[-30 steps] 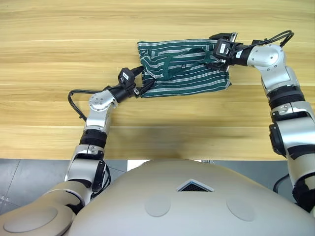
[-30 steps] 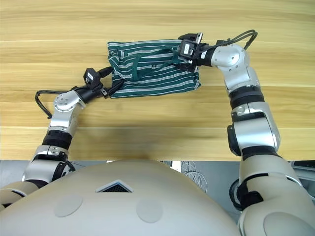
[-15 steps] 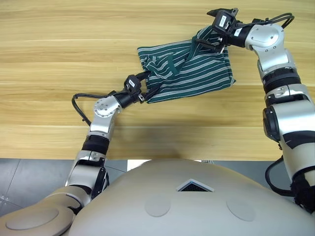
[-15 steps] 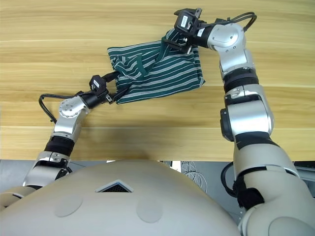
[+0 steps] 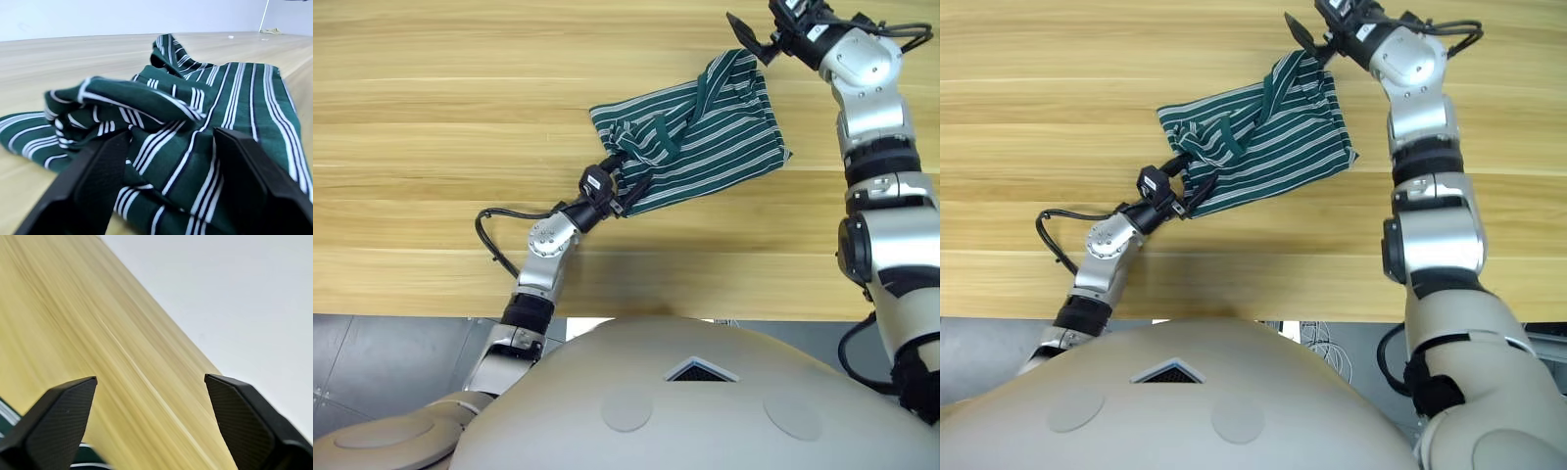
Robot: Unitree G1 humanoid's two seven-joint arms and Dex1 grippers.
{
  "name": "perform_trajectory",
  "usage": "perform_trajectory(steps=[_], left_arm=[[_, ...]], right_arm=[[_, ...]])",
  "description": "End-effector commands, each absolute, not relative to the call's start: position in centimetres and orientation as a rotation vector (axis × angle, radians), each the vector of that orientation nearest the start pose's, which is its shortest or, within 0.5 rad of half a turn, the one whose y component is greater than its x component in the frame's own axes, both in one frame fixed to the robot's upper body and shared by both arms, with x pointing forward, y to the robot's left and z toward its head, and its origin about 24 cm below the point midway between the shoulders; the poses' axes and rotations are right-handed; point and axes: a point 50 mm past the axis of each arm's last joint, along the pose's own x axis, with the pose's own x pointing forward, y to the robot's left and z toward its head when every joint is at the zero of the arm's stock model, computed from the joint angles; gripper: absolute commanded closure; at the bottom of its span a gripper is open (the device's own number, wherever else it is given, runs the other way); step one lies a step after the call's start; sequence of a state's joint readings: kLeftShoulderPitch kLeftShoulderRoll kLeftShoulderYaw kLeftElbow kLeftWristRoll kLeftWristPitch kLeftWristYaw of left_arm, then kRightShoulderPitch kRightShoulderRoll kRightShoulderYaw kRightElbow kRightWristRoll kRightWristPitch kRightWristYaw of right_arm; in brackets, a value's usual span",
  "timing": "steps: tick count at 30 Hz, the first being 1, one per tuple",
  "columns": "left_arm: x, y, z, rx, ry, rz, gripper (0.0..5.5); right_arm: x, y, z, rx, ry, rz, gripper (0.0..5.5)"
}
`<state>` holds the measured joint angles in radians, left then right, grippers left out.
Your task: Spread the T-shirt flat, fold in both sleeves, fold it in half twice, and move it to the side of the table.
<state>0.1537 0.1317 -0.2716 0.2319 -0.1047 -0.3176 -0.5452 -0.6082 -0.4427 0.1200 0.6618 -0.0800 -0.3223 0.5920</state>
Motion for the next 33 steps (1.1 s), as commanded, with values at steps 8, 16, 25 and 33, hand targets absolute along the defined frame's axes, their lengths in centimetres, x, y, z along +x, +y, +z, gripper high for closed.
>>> perform_trajectory(steps=[8, 16, 25, 33], left_arm=[[16.2, 9.6, -1.2, 0.080, 0.086, -0.591, 2.48], [16.3, 11.7, 1.1, 0.251, 0.001, -0.493, 2.48], [17.7, 13.3, 2.3, 0.599, -0.066, -0.568, 2.48], [18.9, 13.1, 1.4, 0.745, -0.054, -0.674, 2.48]], right_arm=[[24.3, -16.3, 3.9, -0.317, 0.179, 0.819, 1.41], [24.3, -15.8, 2.5, -0.304, 0.235, 0.762, 1.41], [24.4, -16.2, 4.1, -0.281, 0.120, 0.722, 1.41], [24.0, -17.1, 2.5, -0.285, 0.204, 0.683, 1.41]])
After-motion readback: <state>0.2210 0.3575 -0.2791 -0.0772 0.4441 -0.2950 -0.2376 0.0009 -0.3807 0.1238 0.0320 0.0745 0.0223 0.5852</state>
